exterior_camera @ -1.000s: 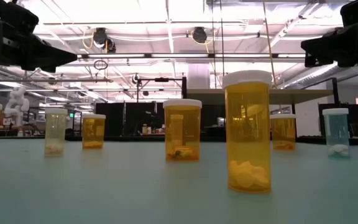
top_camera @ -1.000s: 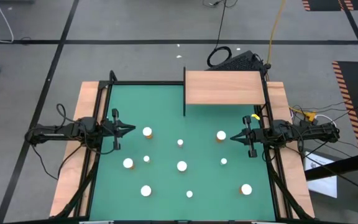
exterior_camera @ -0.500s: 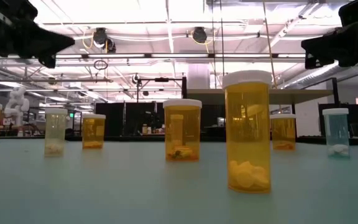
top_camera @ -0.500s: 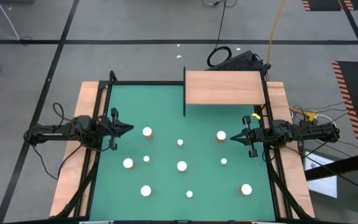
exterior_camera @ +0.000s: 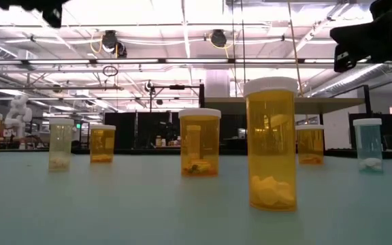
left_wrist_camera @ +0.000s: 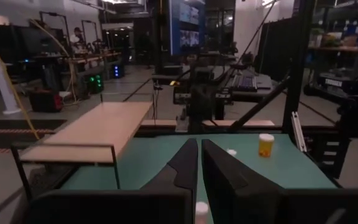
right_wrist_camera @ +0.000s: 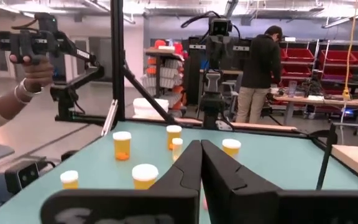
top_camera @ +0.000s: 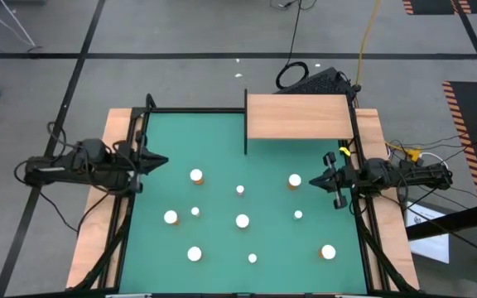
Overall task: Pick and place medicine bottles onto shelf by color
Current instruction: Put the orange pill bottle on the shelf
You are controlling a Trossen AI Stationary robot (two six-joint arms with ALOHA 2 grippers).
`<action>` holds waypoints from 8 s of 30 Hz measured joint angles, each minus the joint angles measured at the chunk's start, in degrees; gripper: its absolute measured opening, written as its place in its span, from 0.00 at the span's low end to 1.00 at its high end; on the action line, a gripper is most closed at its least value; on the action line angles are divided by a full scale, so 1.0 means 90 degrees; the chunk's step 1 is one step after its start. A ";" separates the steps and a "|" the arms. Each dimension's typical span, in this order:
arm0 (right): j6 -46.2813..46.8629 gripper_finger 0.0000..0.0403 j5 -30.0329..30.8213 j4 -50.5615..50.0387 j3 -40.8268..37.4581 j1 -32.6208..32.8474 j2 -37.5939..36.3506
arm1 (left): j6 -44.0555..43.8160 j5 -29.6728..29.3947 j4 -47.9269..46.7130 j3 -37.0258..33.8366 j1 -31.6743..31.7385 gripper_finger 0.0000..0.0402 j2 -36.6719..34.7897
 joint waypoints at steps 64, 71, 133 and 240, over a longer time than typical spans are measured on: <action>0.1843 0.55 0.2407 -0.6937 0.7087 0.0000 0.6801 | 0.1367 -0.0361 -0.1492 0.3125 -0.0264 0.06 0.4292; 0.2258 0.63 0.2398 -0.7300 0.7084 0.0015 0.7588 | 0.1511 -0.0359 -0.1488 0.3130 -0.0264 0.06 0.4374; 0.3987 0.89 0.1260 -0.5757 0.5338 -0.0527 0.9181 | 0.2198 -0.0359 -0.1128 0.3135 -0.0259 0.06 0.4793; -0.0883 0.51 0.0193 -1.0746 1.1587 -0.7861 1.0894 | 0.2252 -0.0366 -0.0853 0.3135 -0.0259 0.06 0.4793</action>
